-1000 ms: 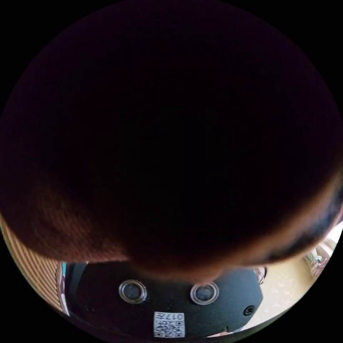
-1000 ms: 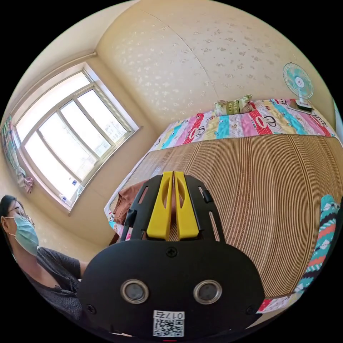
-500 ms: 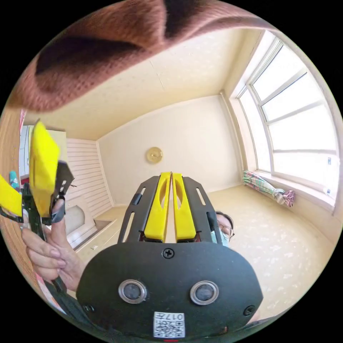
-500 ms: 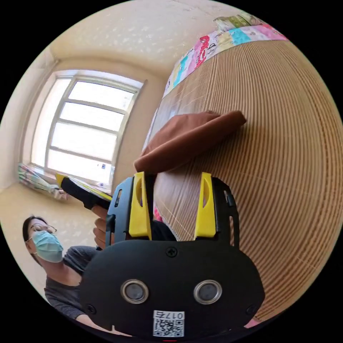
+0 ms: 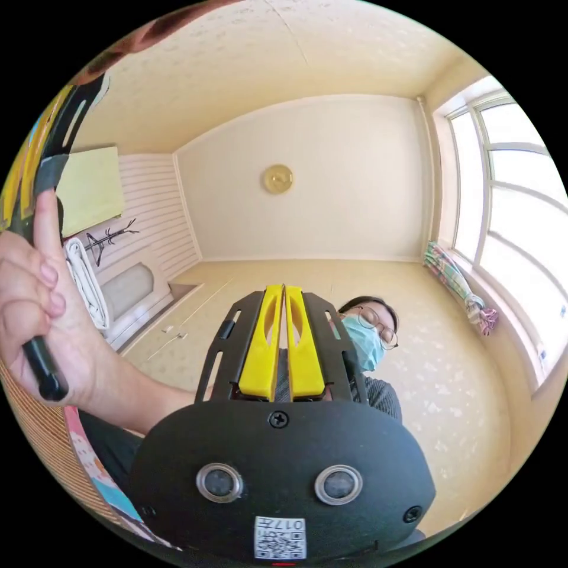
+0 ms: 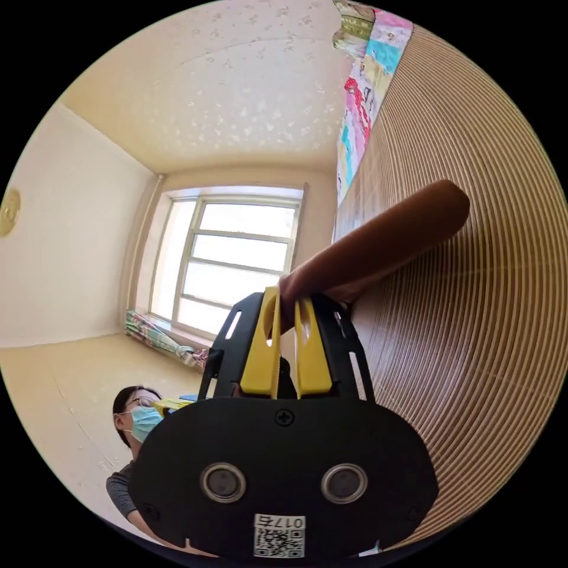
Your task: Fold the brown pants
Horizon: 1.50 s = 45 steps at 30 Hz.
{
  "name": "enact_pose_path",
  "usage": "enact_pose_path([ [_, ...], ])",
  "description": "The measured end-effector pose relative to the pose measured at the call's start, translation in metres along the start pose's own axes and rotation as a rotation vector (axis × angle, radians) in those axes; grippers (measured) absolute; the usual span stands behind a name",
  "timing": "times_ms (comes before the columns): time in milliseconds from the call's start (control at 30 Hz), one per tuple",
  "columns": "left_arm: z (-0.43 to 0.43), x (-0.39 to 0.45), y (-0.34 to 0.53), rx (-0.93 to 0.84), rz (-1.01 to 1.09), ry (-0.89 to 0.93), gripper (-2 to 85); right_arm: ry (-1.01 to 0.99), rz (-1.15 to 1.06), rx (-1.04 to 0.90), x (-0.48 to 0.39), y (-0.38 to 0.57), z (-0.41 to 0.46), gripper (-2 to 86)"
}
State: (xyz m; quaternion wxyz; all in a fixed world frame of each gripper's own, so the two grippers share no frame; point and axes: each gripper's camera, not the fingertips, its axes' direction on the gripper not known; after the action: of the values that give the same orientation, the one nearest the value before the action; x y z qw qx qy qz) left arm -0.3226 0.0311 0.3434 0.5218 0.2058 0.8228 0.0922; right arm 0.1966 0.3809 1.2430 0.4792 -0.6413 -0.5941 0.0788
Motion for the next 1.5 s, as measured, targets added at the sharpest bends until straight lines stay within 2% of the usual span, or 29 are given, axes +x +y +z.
enact_pose_path([
  [67, 0.037, -0.016, 0.004, -0.155, -0.015, -0.08, -1.0, -0.022, -0.037, 0.106, -0.02, 0.006, -0.038, 0.6],
  [167, 0.065, -0.037, 0.01, -0.213, 0.001, -0.103, -1.0, 0.092, -0.149, 0.266, -0.069, 0.038, -0.111, 0.5],
  [300, 0.077, -0.057, 0.013, -0.195, 0.011, -0.205, -0.9, 0.457, -0.251, 0.394, -0.132, 0.127, -0.188, 0.5],
  [367, 0.08, -0.067, 0.013, -0.163, 0.009, -0.362, -0.8, 0.619, -0.244, 0.413, -0.144, 0.17, -0.204, 0.7],
  [400, 0.08, -0.07, 0.013, -0.153, 0.005, -0.405, -0.7, 0.733, -0.219, 0.407, -0.147, 0.197, -0.209, 1.0],
  [467, 0.081, -0.077, 0.01, -0.12, 0.003, -0.612, -0.3, 0.903, -0.163, 0.359, -0.145, 0.232, -0.207, 1.8],
  [500, 0.081, -0.077, 0.01, -0.107, 0.011, -0.668, 0.1, 0.988, -0.131, 0.284, -0.14, 0.249, -0.2, 2.6],
  [600, 0.082, -0.07, 0.011, -0.003, 0.048, -0.968, 2.0, 1.109, -0.113, 0.136, -0.138, 0.282, -0.179, 5.0],
  [667, 0.081, -0.059, 0.016, 0.123, 0.056, -1.268, 3.9, 1.231, -0.101, 0.106, -0.147, 0.294, -0.165, 6.3],
  [700, 0.081, -0.055, 0.018, 0.166, 0.056, -1.337, 4.1, 1.303, -0.098, 0.118, -0.157, 0.299, -0.156, 6.8],
  [767, 0.081, -0.039, 0.032, 0.371, 0.08, -1.514, 4.4, 1.375, -0.103, 0.18, -0.174, 0.303, -0.145, 6.4],
  [833, 0.081, -0.028, 0.044, 0.519, 0.12, -1.555, 3.6, 1.475, -0.145, 0.343, -0.199, 0.309, -0.125, 4.5],
  [900, 0.079, -0.022, 0.054, 0.632, 0.154, -1.58, 1.5, 1.501, -0.253, 0.414, -0.215, 0.311, -0.102, 3.6],
  [967, 0.077, -0.023, 0.055, 0.699, 0.093, -1.652, -0.3, 1.491, -0.383, 0.37, -0.22, 0.304, -0.071, 3.0],
  [1000, 0.076, -0.024, 0.053, 0.703, 0.073, -1.666, -0.4, 1.469, -0.442, 0.279, -0.214, 0.293, -0.047, 3.0],
  [1133, 0.08, -0.022, 0.046, 0.733, 0.095, -1.674, -0.9, 1.275, -0.417, -0.068, -0.159, 0.238, 0.032, 3.7],
  [1200, 0.082, -0.014, 0.045, 0.758, 0.133, -1.682, -1.0, 1.198, -0.417, -0.163, -0.137, 0.22, 0.066, 4.8],
  [1300, 0.075, -0.007, 0.049, 0.816, 0.127, -1.674, -1.0, 1.149, -0.417, -0.275, -0.114, 0.196, 0.12, 9.6],
  [1400, 0.062, -0.008, 0.051, 0.851, 0.093, -1.587, -1.0, 1.134, -0.442, -0.347, -0.106, 0.178, 0.163, 12.9],
  [1500, 0.057, -0.012, 0.045, 0.838, 0.061, -1.556, -1.0, 1.186, -0.491, -0.387, -0.105, 0.163, 0.196, 14.1],
])
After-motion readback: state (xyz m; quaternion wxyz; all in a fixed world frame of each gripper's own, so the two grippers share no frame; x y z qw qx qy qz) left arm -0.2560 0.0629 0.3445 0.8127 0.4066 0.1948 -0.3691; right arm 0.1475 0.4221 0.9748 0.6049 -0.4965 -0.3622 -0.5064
